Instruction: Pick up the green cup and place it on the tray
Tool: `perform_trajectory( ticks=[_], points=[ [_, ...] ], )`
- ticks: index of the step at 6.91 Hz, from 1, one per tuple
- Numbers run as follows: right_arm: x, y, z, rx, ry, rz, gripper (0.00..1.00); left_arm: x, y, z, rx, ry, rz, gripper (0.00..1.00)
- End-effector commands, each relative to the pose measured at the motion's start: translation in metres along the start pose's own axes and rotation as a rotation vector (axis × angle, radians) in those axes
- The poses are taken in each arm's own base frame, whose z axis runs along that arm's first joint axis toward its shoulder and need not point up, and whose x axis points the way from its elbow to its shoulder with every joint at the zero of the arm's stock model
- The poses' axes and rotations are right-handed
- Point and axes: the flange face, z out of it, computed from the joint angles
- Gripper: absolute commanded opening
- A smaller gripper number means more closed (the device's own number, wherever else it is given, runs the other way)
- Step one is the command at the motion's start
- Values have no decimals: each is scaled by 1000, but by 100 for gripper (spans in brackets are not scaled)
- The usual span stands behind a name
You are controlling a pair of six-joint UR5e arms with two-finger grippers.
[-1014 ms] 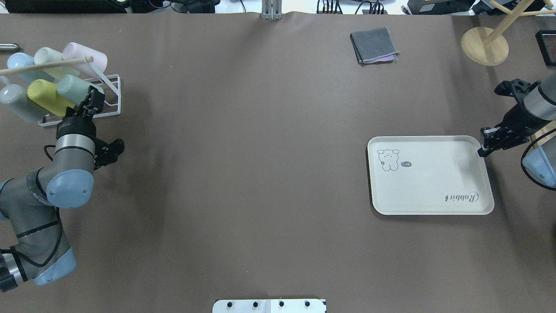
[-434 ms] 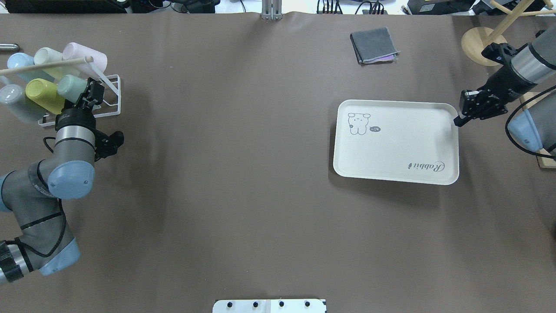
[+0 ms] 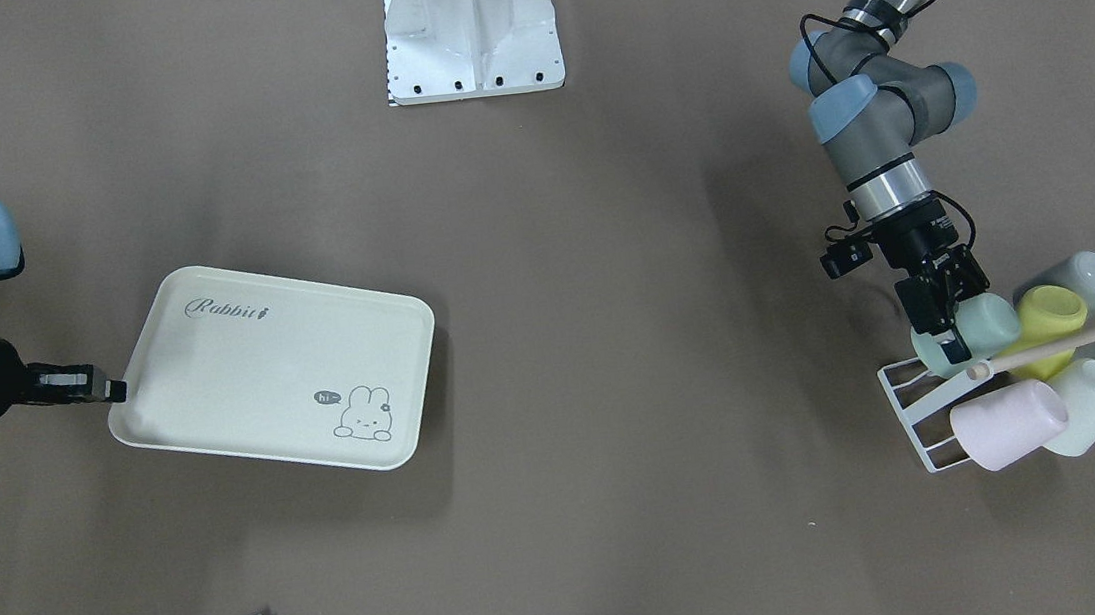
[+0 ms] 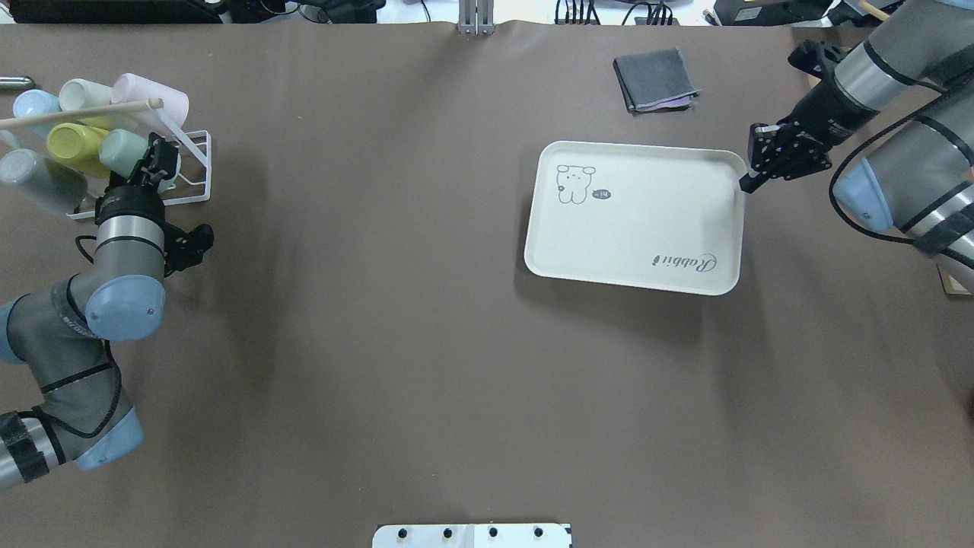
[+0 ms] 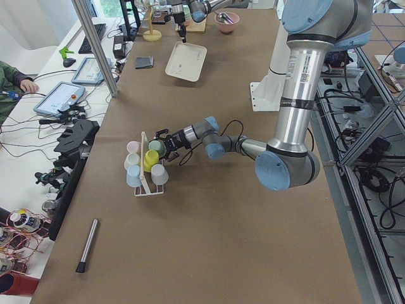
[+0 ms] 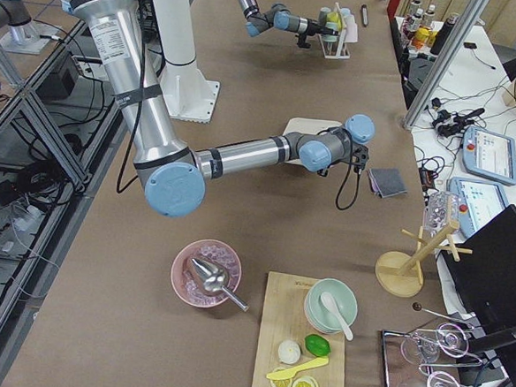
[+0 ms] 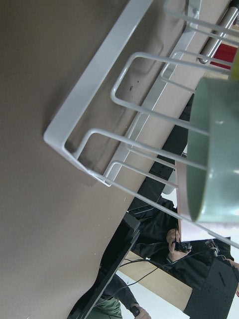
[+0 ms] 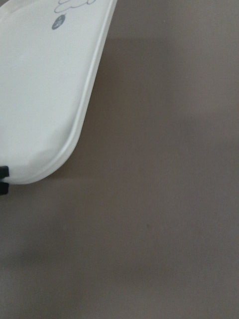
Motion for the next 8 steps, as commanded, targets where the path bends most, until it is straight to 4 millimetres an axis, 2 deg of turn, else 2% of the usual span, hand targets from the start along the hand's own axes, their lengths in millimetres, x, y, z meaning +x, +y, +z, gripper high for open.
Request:
perform_trajectory(
  ticks=[1, 2, 3, 4, 6, 7, 8],
  points=[
    [-53, 0, 11, -31, -29, -54, 0, -7, -7, 4, -1, 1, 0, 99],
    [-78, 3, 10, -48, -53, -85, 0, -4, -8, 6, -2, 3, 4, 99],
    [-94, 5, 12, -65, -70, -103, 0, -4, -8, 6, -2, 4, 5, 99],
    [-104, 10, 23, -80, -68, -121, 0, -2, -9, 7, -3, 6, 7, 99],
    [-91, -2, 46, -59, -69, -169, 0, -2, -10, 7, -2, 8, 10, 99],
    [-107, 6, 62, -45, -61, -179, 0, -1, -12, 9, -3, 10, 14, 98],
    [-123, 10, 81, -5, -24, -200, 0, -4, -12, 8, -2, 8, 10, 85]
  ],
)
